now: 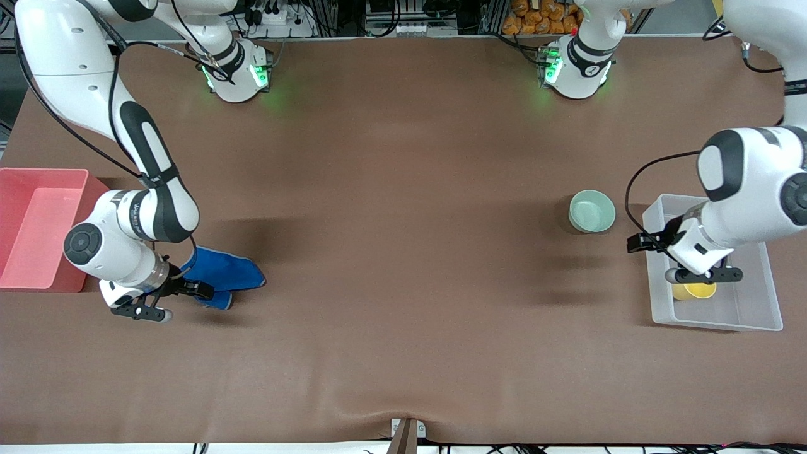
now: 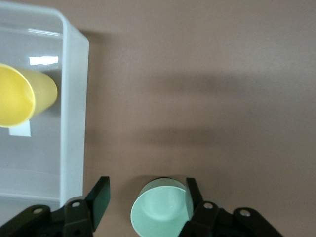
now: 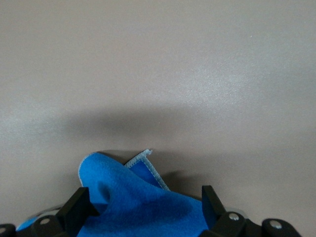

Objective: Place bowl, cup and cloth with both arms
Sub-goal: 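Move the left gripper to the green bowl and grasp its rim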

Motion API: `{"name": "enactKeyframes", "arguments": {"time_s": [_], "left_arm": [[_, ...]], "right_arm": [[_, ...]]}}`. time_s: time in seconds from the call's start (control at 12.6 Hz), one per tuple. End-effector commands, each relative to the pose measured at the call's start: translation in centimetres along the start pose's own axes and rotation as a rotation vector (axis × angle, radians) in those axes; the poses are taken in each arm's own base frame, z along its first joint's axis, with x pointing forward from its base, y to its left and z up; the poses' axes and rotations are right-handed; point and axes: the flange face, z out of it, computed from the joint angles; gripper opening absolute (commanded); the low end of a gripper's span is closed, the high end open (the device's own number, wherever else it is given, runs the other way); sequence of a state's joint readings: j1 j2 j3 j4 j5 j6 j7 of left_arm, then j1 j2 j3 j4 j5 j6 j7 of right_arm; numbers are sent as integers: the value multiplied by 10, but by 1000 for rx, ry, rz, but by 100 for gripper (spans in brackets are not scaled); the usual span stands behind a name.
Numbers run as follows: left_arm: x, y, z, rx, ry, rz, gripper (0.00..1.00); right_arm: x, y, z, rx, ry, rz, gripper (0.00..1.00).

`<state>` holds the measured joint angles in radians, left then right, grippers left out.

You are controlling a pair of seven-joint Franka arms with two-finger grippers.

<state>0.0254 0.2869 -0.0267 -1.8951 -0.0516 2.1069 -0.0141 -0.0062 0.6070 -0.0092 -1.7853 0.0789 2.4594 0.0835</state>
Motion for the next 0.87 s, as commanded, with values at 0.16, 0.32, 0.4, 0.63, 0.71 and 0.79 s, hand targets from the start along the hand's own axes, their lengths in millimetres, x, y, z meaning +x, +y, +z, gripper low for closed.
{"name": "enactKeyframes", "arguments": {"time_s": [0.16, 0.32, 0.4, 0.63, 0.71, 0.79], "left_arm": [[-51, 11, 44, 25, -5, -96, 76], [-64, 9, 65, 58, -8, -71, 77], [-71, 7, 75, 60, -1, -75, 79], [-93, 4, 108, 57, 12, -80, 81], [-102, 3, 118, 60, 8, -75, 81], [-109, -1, 127, 73, 0, -63, 84]], "right_arm": [[-6, 1, 6, 15, -16, -1, 100], [-8, 1, 7, 14, -27, -1, 100], [-8, 1, 6, 14, -29, -1, 100], [-9, 1, 6, 15, -28, -36, 86], [-9, 2, 6, 15, -28, -47, 67], [-8, 3, 6, 15, -28, -60, 49]]}}
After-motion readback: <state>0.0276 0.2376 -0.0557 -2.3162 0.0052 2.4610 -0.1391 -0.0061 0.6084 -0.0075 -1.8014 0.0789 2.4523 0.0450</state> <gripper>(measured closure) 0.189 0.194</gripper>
